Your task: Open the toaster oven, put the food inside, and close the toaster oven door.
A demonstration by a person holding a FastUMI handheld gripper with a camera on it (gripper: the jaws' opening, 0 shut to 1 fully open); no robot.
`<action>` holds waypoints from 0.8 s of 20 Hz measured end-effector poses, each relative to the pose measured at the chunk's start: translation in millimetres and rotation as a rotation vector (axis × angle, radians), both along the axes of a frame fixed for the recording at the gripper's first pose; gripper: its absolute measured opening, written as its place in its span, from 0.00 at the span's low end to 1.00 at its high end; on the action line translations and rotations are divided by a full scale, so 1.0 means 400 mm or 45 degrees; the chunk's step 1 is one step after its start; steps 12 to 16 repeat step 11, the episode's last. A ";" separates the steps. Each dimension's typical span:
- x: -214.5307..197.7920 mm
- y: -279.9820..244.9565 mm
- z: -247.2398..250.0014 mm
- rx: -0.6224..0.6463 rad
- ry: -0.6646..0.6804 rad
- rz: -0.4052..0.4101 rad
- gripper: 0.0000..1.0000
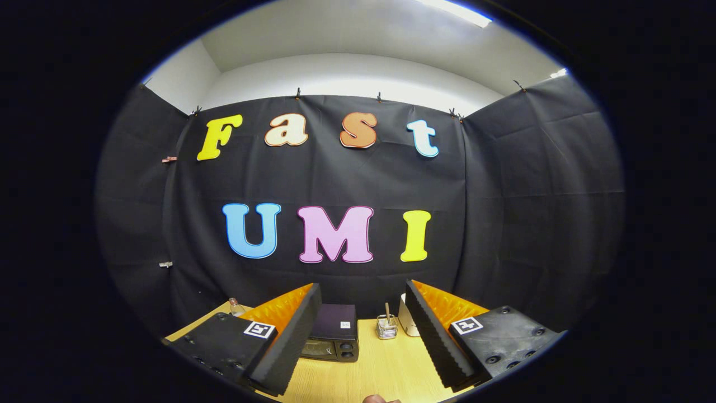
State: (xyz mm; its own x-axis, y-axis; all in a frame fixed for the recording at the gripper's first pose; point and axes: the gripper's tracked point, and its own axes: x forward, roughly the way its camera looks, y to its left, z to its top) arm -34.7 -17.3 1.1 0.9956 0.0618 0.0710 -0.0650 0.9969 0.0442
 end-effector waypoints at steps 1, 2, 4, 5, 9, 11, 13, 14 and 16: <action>-0.002 -0.001 -0.003 0.001 0.005 -0.001 0.98; -0.003 -0.005 -0.004 -0.001 0.005 -0.005 0.98; -0.005 -0.002 -0.007 -0.004 0.005 -0.004 0.98; -0.009 0.000 -0.007 -0.006 0.004 -0.001 0.98; -0.016 0.001 -0.001 -0.006 -0.004 -0.005 0.98; -0.018 0.002 -0.001 -0.008 -0.008 -0.006 0.98; -0.018 0.002 -0.001 -0.008 -0.008 -0.006 0.98; -0.018 0.002 -0.001 -0.008 -0.008 -0.006 0.98; -0.018 0.002 -0.001 -0.008 -0.008 -0.006 0.98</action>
